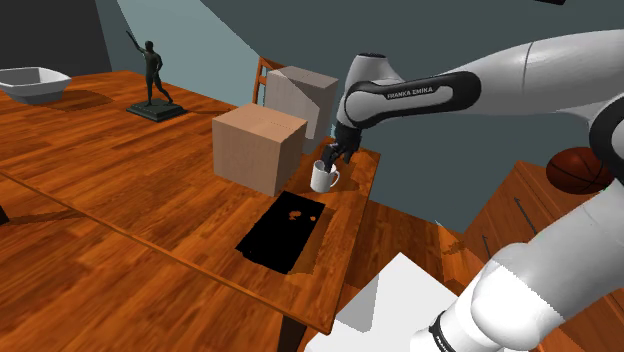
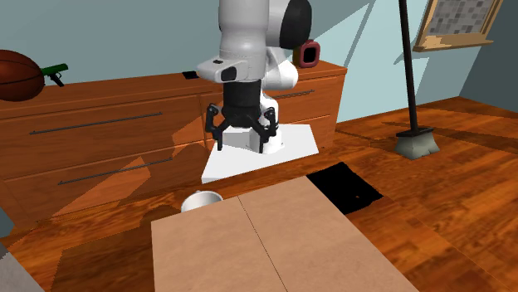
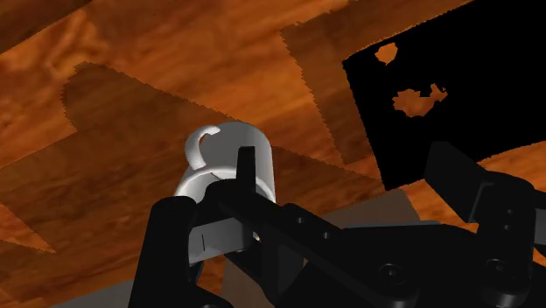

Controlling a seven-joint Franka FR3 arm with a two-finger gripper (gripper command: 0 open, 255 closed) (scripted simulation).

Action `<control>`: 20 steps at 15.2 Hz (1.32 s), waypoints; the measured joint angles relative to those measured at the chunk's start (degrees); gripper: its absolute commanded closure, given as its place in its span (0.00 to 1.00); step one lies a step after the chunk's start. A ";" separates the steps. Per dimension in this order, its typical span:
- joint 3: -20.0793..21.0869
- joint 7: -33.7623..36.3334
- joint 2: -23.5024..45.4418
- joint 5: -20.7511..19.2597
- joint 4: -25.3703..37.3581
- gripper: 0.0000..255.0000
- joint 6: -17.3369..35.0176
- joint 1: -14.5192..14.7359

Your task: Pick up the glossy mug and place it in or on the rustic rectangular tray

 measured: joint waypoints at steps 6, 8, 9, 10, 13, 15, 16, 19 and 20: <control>-0.70 -0.54 13.23 0.29 9.19 0.00 3.67 -0.60; -1.03 -1.17 17.71 0.53 13.43 0.00 3.75 -1.03; -1.10 -1.27 19.26 0.59 14.51 0.00 4.16 -1.14; -1.14 -1.30 20.31 0.62 14.85 0.00 4.84 -1.21; -1.24 -1.47 22.09 0.68 14.76 0.00 6.70 -1.39; -1.24 -1.43 22.96 0.69 14.45 0.00 7.87 -1.42; -1.27 -1.53 23.53 0.72 14.19 0.00 8.72 -1.51; -1.26 -1.45 23.99 0.71 13.75 0.00 9.62 -1.49; -1.26 -1.44 24.06 0.71 13.79 0.00 9.65 -1.49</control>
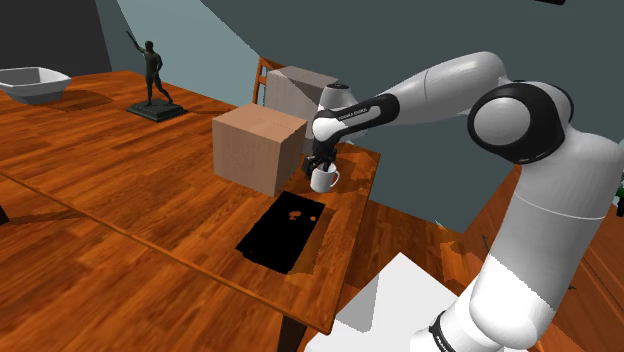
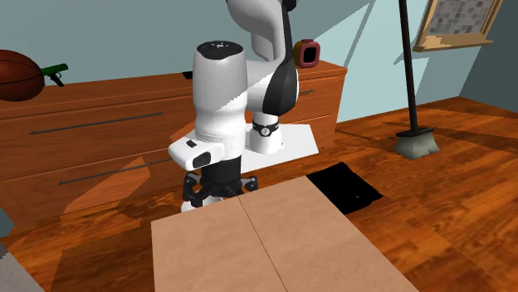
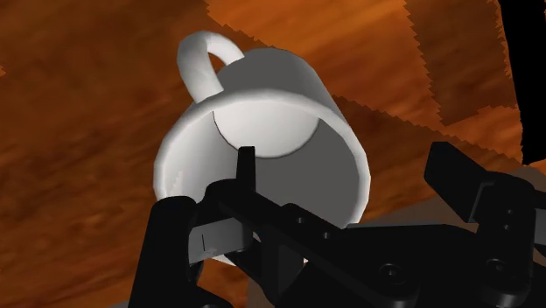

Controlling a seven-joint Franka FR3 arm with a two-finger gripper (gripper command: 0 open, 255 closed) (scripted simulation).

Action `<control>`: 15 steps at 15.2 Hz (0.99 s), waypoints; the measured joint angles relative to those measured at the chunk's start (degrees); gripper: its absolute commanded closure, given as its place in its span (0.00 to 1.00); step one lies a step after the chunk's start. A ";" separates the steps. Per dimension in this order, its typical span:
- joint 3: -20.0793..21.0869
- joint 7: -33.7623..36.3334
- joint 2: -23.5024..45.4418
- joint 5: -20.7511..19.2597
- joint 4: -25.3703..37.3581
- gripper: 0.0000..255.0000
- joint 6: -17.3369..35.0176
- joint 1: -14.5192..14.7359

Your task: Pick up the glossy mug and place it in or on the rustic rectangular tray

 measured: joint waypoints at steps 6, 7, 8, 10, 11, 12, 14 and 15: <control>0.00 0.00 0.06 0.00 0.01 1.00 0.07 0.00; 0.00 0.00 0.06 0.00 0.01 1.00 0.07 0.00; 0.00 0.00 0.07 0.00 0.01 1.00 0.07 0.00; 0.00 0.00 0.07 0.00 0.01 1.00 0.06 0.00; 0.00 0.00 0.06 0.00 0.01 1.00 0.06 0.00; 0.00 0.00 0.06 0.00 0.01 1.00 0.06 0.00; 0.00 0.00 0.06 0.00 0.01 1.00 0.06 0.00; 0.00 0.02 -0.18 -0.01 0.02 1.00 -0.20 0.02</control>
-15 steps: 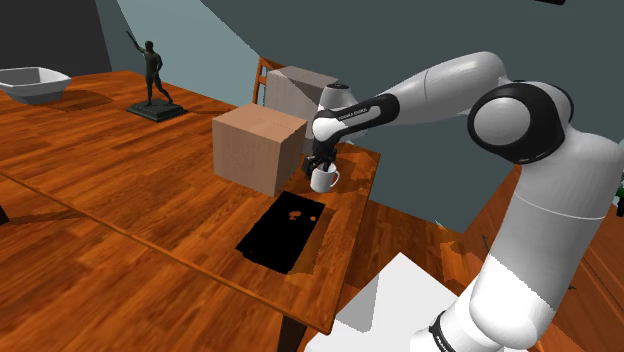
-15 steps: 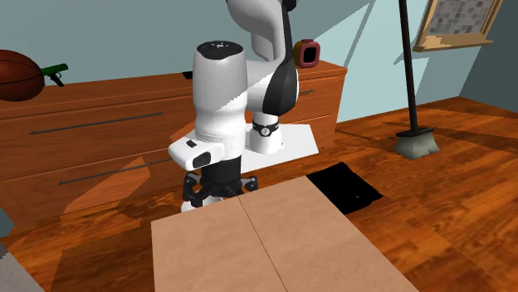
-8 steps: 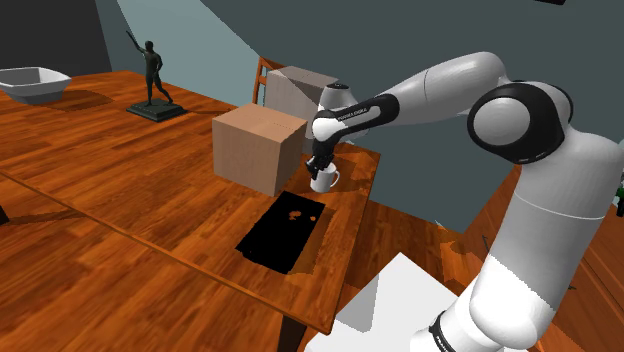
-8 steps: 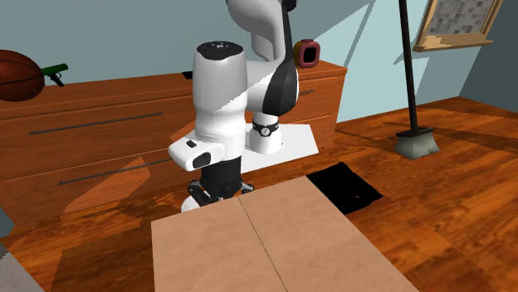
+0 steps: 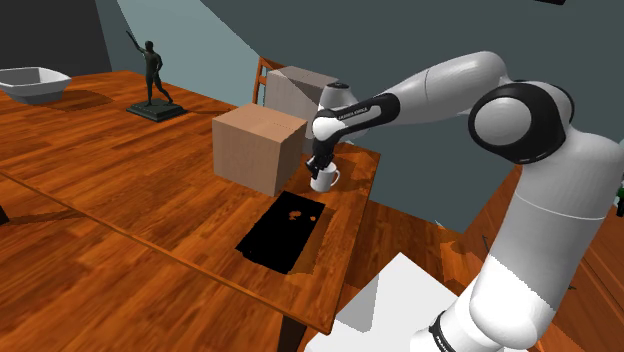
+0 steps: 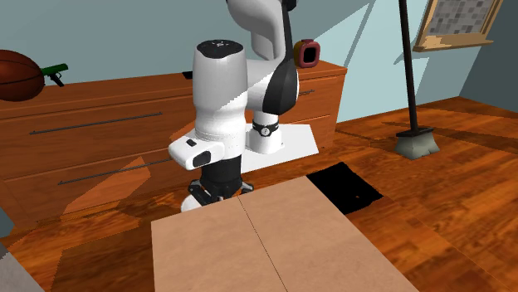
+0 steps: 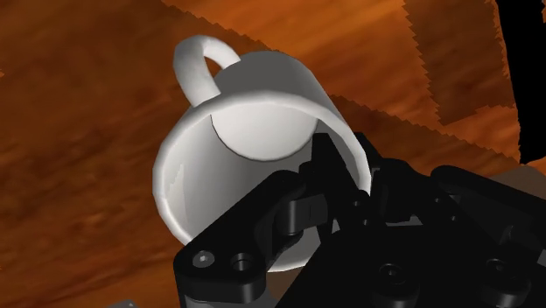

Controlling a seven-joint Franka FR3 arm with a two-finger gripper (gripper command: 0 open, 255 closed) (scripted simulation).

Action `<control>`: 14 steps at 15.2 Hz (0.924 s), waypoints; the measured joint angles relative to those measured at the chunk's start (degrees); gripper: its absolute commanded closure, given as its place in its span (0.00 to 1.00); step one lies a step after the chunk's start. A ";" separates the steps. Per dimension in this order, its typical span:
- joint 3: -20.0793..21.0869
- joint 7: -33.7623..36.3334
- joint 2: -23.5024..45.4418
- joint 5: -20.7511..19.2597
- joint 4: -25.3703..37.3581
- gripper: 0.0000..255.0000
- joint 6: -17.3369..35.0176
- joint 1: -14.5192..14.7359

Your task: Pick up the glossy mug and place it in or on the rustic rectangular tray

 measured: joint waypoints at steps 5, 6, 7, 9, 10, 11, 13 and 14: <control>-0.01 -0.20 -1.58 0.03 1.56 1.00 -3.12 0.01; -0.03 -0.29 -2.04 0.03 1.77 1.00 -3.79 -0.02; 0.00 -0.21 -2.36 0.02 2.08 1.00 -4.42 0.04; -0.03 -0.40 -2.90 0.05 2.94 1.00 -5.81 -0.01; -0.02 -0.37 -3.22 0.04 3.39 1.00 -6.58 0.03; 0.02 -0.33 -3.42 0.04 3.95 1.00 -7.34 0.08; 0.01 -0.43 -4.05 0.05 4.73 1.00 -8.75 0.07; 0.01 -0.45 -4.34 0.05 5.04 1.00 -9.34 0.09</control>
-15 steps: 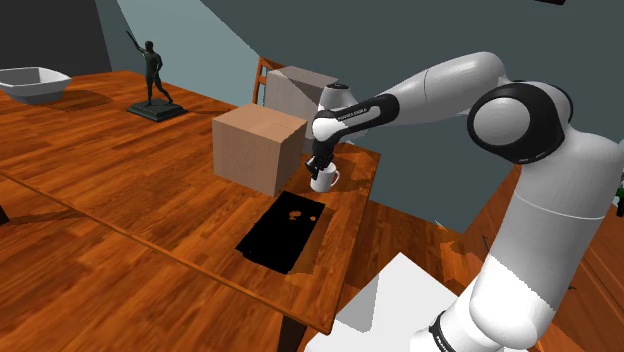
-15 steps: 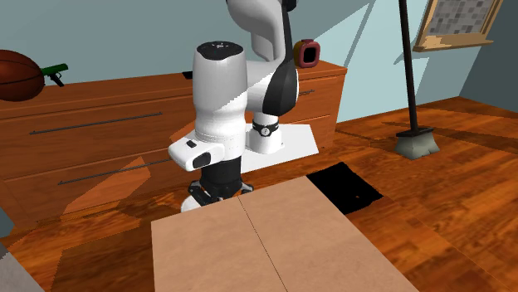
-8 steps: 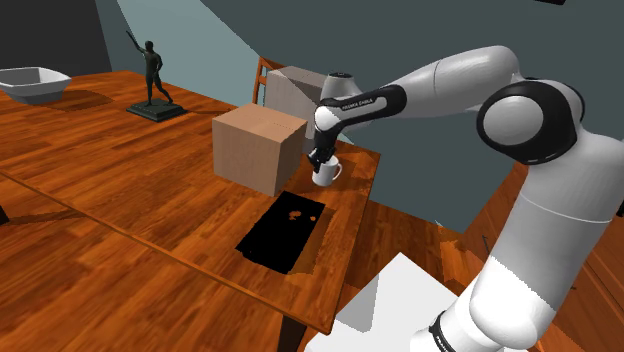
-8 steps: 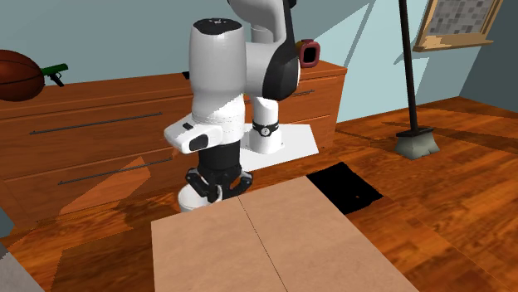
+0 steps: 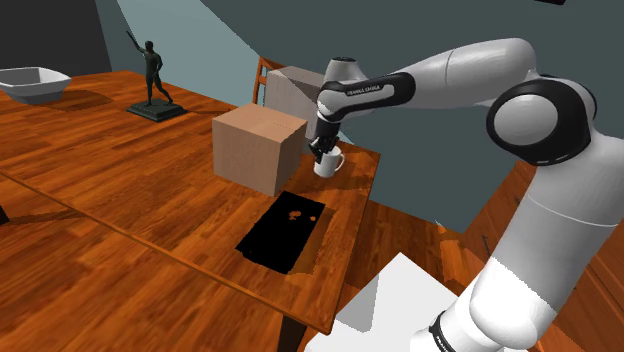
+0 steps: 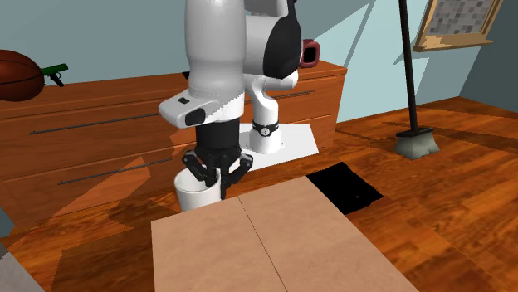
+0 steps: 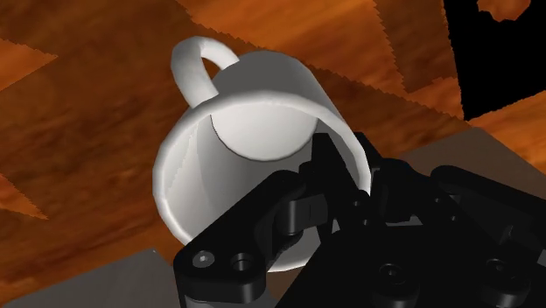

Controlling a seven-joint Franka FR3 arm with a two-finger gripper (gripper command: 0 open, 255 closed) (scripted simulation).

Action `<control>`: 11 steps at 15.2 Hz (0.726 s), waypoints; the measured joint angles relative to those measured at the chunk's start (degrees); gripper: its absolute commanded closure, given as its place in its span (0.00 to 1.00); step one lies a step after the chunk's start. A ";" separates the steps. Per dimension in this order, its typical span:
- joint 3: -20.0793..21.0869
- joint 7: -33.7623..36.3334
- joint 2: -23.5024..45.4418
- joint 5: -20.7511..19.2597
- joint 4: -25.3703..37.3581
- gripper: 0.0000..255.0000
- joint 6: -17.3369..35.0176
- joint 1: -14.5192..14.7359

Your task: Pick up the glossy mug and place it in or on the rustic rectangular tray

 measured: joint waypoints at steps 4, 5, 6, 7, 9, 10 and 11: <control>0.05 -0.03 -0.82 0.02 2.13 1.00 -2.95 0.08; 0.05 -0.04 -1.19 0.01 2.25 1.00 -3.47 0.10; 0.02 -0.17 -1.38 0.03 2.88 1.00 -4.26 0.05; 0.02 -0.21 -1.55 0.04 3.61 1.00 -5.16 0.06; 0.21 0.24 -2.25 -0.05 3.84 1.00 -6.11 0.34; 0.58 1.13 -3.16 -0.19 3.03 1.00 -6.28 0.86; 1.05 2.30 -4.46 -0.40 1.61 1.00 -6.24 1.50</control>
